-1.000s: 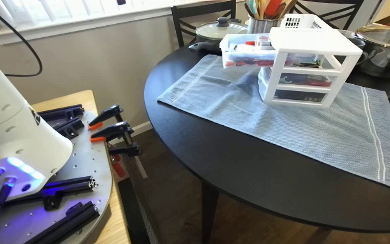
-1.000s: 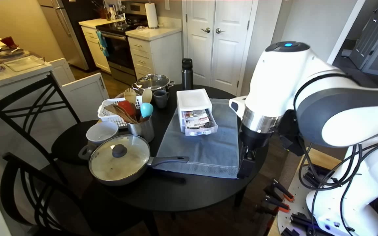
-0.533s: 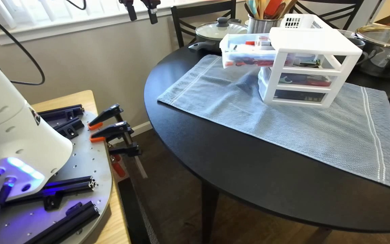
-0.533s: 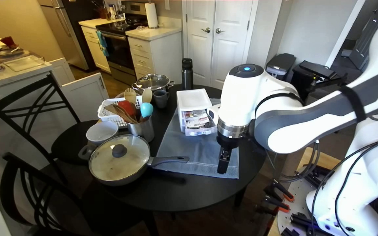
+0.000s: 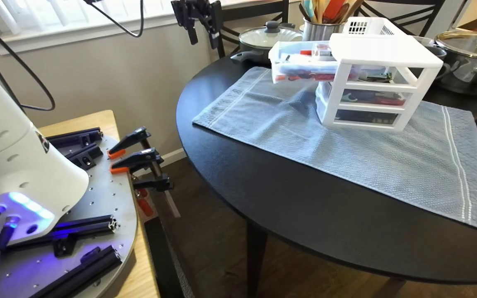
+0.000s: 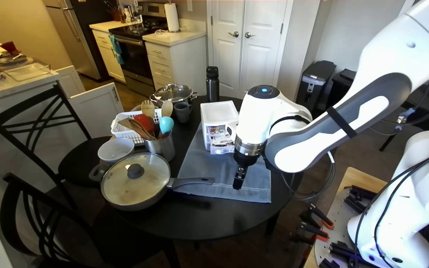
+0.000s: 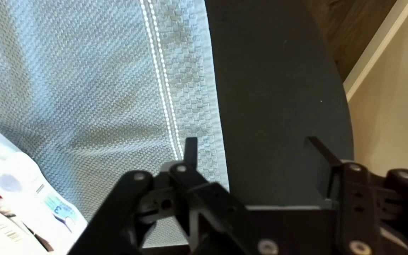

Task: Close the top drawer of the clear compartment

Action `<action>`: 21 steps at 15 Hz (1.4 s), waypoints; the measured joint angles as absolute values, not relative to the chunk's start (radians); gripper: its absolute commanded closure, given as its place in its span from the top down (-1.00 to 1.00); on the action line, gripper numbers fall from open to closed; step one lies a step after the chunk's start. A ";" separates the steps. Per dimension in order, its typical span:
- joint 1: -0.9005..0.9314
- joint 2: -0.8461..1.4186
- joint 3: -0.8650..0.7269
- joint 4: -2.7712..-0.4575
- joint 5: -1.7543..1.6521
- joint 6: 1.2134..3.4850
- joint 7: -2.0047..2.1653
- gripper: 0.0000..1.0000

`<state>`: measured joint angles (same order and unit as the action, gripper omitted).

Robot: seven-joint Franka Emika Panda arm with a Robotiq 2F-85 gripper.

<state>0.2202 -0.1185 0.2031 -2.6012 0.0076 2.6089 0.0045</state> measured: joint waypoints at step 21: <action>0.076 0.147 0.073 -2.374 -0.113 2.728 -0.349 -1.00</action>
